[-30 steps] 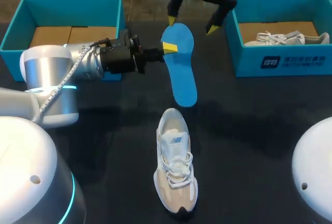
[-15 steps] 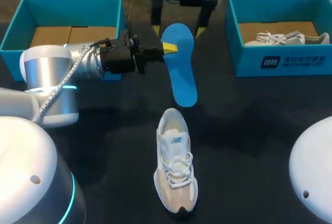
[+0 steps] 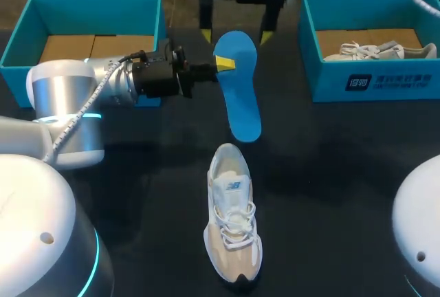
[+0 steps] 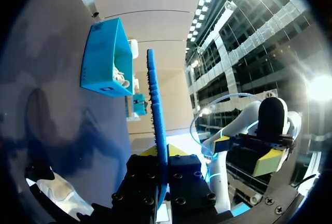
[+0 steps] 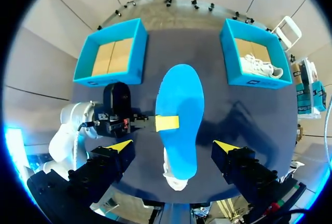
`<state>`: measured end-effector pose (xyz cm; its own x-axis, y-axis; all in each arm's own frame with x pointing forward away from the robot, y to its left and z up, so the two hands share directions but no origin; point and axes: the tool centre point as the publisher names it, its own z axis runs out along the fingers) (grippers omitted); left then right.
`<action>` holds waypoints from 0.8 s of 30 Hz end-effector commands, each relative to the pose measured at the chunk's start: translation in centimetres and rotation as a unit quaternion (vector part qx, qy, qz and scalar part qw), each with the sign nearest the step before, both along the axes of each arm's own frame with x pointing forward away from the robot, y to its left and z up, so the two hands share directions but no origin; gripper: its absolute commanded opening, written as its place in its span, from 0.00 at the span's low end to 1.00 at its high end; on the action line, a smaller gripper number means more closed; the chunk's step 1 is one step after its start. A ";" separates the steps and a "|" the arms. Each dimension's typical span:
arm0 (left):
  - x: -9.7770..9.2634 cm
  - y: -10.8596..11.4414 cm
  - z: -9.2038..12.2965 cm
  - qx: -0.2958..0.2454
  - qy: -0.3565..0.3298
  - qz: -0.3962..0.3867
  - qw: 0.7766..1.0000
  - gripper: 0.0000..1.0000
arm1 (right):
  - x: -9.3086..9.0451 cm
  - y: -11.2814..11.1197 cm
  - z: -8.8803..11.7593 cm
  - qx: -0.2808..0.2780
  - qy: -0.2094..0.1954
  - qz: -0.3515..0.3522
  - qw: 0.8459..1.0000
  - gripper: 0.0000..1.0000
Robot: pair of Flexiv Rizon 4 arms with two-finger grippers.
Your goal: Take the shoe out of the shoebox, open the shoe tongue, remove and reinsert the insole, then place the shoe into the shoebox
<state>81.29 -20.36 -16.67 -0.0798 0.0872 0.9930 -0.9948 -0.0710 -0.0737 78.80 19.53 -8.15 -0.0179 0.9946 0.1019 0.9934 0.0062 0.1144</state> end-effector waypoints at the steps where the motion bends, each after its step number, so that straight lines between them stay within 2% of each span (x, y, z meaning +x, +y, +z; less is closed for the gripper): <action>1: -0.1 0.0 0.0 0.001 0.000 0.001 1.000 0.00 | -0.7 -3.7 -1.9 0.193 -0.006 0.017 0.981 1.00; 6: -0.1 0.0 0.0 0.001 0.000 0.001 1.000 0.00 | -0.5 -5.8 -1.7 0.317 0.017 0.036 0.947 1.00; 10: -0.1 0.0 0.0 0.001 0.000 0.001 1.000 0.00 | -0.4 -6.9 -1.4 0.375 0.017 0.039 0.926 1.00; 13: -0.1 0.0 0.0 0.001 0.000 0.001 1.000 0.00 | -0.3 -7.2 -2.0 0.400 0.021 0.036 0.916 1.00; 18: -0.1 0.0 0.0 0.001 0.000 0.001 1.000 0.00 | 0.2 -7.1 -3.7 0.454 0.023 0.048 0.889 1.00; 24: -0.1 0.0 0.0 0.001 0.000 0.001 1.000 0.00 | 0.4 -6.9 -4.0 0.495 0.022 0.074 0.866 1.00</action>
